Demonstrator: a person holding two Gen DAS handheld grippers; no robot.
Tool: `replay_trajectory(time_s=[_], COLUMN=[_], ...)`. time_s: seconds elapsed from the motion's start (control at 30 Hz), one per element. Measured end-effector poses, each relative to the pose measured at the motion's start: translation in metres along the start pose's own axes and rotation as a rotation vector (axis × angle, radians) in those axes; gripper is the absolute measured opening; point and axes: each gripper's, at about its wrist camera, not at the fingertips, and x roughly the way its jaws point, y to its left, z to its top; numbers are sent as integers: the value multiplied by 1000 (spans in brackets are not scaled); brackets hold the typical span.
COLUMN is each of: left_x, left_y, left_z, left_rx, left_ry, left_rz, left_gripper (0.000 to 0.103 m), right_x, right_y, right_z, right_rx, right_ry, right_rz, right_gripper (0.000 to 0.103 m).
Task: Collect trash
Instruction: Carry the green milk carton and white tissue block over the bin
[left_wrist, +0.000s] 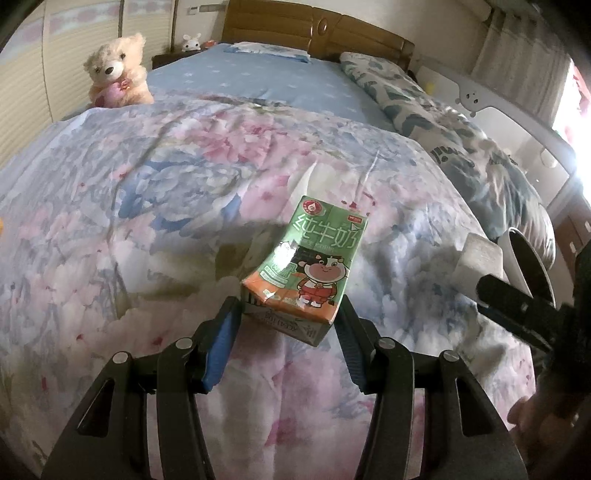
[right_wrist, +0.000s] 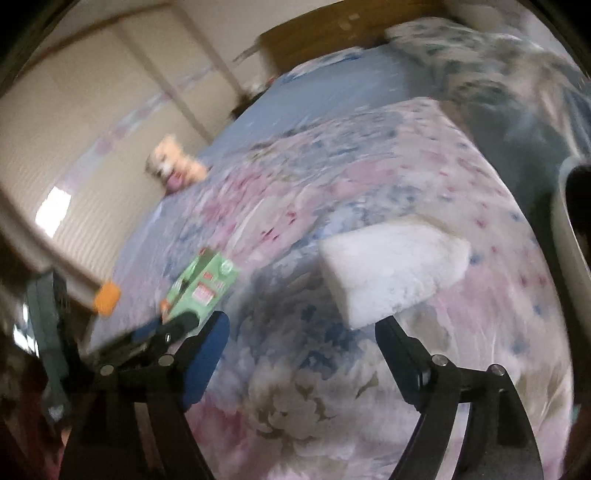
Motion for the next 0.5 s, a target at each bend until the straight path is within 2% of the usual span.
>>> replay_trajectory(time_s=[0.13, 0.27, 0.4, 0.5], left_x=[1, 0, 2, 0], left_y=[2, -1, -3, -2], left_z=[-3, -5, -4, -5], left_rx=[-2, 7, 15, 23], left_ry=[1, -3, -1, -3], left_rz=[-4, 2, 11, 18], left_gripper=[52, 52, 53, 56], right_x=[-5, -10, -4, 3], right_y=[-24, -40, -34, -23], right_z=[-5, 1, 9, 10], right_rx=[163, 250, 192, 121], right_ry=[-65, -122, -126, -120], right_rz=[53, 38, -14, -72], right_gripper=[83, 82, 80, 74])
